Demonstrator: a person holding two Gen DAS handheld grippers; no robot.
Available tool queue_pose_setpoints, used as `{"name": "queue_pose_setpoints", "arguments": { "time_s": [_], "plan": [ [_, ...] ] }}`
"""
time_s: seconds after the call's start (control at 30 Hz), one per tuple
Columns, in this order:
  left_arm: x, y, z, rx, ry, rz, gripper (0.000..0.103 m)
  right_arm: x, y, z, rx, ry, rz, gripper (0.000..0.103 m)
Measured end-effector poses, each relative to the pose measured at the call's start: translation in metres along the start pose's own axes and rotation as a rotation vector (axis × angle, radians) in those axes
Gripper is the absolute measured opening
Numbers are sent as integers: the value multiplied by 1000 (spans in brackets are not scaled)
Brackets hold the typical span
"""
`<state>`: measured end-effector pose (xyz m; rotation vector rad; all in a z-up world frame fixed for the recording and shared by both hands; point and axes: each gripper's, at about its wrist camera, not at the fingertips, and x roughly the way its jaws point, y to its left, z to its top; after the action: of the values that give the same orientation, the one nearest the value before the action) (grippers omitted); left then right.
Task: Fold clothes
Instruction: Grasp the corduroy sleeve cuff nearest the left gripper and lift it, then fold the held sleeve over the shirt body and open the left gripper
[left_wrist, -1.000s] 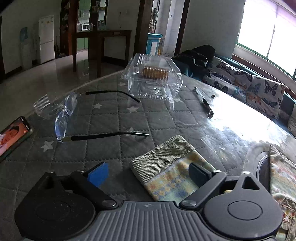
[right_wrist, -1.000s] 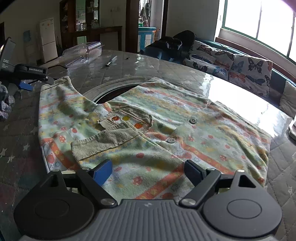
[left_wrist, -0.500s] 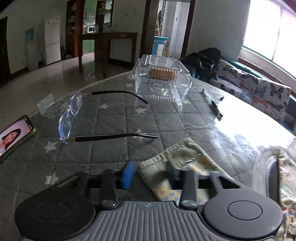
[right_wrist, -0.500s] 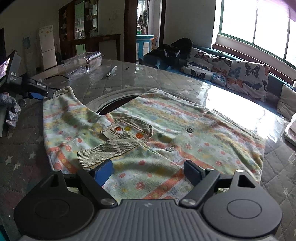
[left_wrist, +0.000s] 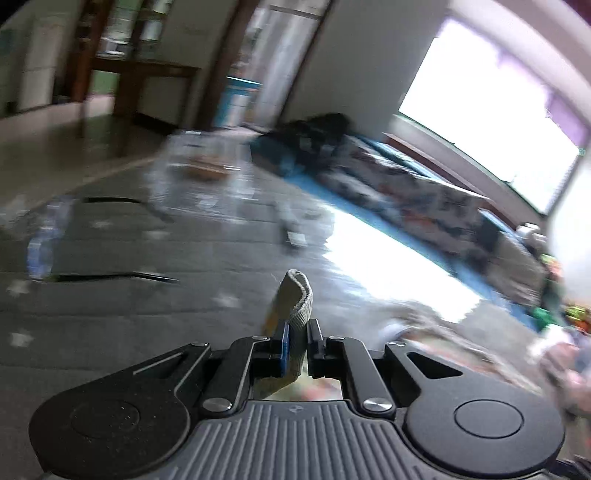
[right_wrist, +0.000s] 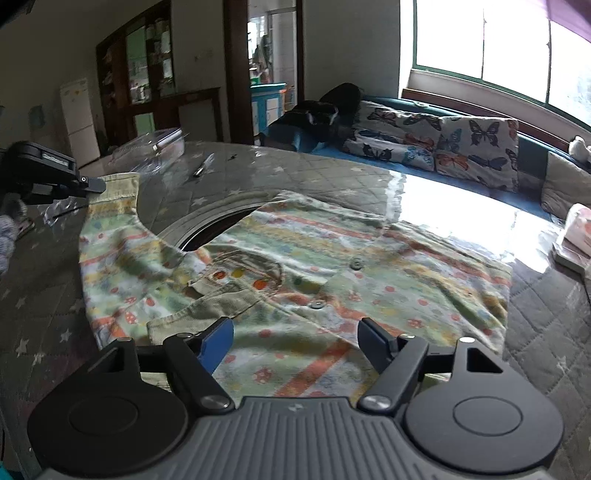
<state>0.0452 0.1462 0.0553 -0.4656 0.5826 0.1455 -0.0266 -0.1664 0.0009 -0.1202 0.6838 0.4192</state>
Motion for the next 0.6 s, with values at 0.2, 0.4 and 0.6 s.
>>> {"name": "queue_pose_setpoints", "arguments": {
  "time_s": [0.2, 0.4, 0.6],
  "plan": [
    [-7, -62, -23, 92, 80, -193, 10, -14, -21, -3, 58, -30, -41, 74],
    [-3, -118, -60, 206, 195, -333, 10, -29, -44, -10, 131, -49, -80, 74],
    [2, -154, -100, 315, 308, -401, 11, -36, -57, -15, 190, -43, -72, 70]
  ]
}}
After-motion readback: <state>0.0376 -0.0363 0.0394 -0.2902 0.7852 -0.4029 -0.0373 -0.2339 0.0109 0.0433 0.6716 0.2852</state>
